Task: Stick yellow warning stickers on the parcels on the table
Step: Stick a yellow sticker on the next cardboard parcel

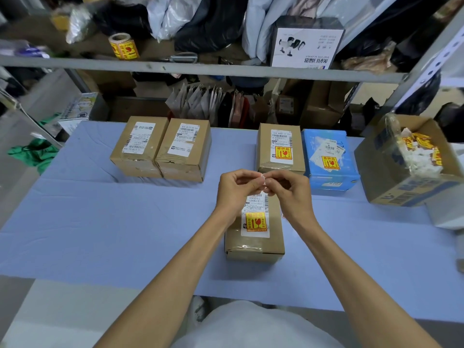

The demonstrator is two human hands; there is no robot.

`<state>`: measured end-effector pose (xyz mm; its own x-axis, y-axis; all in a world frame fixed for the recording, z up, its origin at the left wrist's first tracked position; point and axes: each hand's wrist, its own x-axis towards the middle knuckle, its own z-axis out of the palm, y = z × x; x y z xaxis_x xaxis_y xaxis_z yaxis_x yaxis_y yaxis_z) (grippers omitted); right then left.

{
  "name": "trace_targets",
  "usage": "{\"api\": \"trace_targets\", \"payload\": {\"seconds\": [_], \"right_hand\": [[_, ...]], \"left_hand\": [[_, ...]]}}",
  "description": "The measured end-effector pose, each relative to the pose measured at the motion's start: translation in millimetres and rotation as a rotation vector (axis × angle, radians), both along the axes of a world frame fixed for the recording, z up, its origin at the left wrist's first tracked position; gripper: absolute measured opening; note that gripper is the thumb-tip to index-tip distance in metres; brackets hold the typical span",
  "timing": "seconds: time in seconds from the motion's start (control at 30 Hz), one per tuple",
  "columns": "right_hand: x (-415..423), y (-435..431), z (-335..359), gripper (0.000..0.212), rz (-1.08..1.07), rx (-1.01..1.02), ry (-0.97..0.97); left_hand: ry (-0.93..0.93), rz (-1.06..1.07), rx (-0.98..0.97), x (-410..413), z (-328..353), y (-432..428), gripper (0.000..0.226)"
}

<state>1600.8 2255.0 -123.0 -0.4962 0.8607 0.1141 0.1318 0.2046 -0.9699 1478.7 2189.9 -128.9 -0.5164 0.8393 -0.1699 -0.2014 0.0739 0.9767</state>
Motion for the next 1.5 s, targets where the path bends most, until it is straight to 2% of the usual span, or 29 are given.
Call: {"api": "trace_targets", "payload": {"seconds": [0.13,0.27,0.37,0.57,0.8,0.97,1.07,1.23,1.37,1.5], "right_hand": [[1,0,3,0.013,-0.119,-0.136,0.153],[5,-2,5,0.011,-0.108,-0.088,0.143],[10,-2,7,0.018,-0.061,-0.016,0.077],[16,-1,8,0.012,-0.08,0.369,-0.165],[35,5,-2,0.009,-0.136,0.47,-0.285],[55,13,-4,0.009,-0.249,0.44,-0.344],[70,26,0,0.006,-0.277,0.366,-0.338],[100,52,11,0.007,-0.331,0.191,-0.263],[127,73,21,0.008,-0.328,0.047,-0.11],[153,96,30,0.006,-0.354,-0.011,-0.051]], "left_hand": [[0.191,-0.044,0.001,0,9,6,0.007],[0.267,-0.067,-0.042,4,11,12,0.01],[0.207,-0.089,-0.061,7,7,15,0.015],[0.023,-0.093,-0.032,18,2,23,0.017],[-0.011,-0.141,-0.035,34,-3,33,0.007],[0.031,-0.203,-0.05,52,-4,48,0.008],[0.132,-0.26,-0.051,65,-2,65,0.005],[0.346,-0.36,-0.025,88,5,95,0.01],[0.38,-0.394,0.006,111,16,121,0.005],[0.39,-0.441,0.036,137,24,145,0.005]]}}
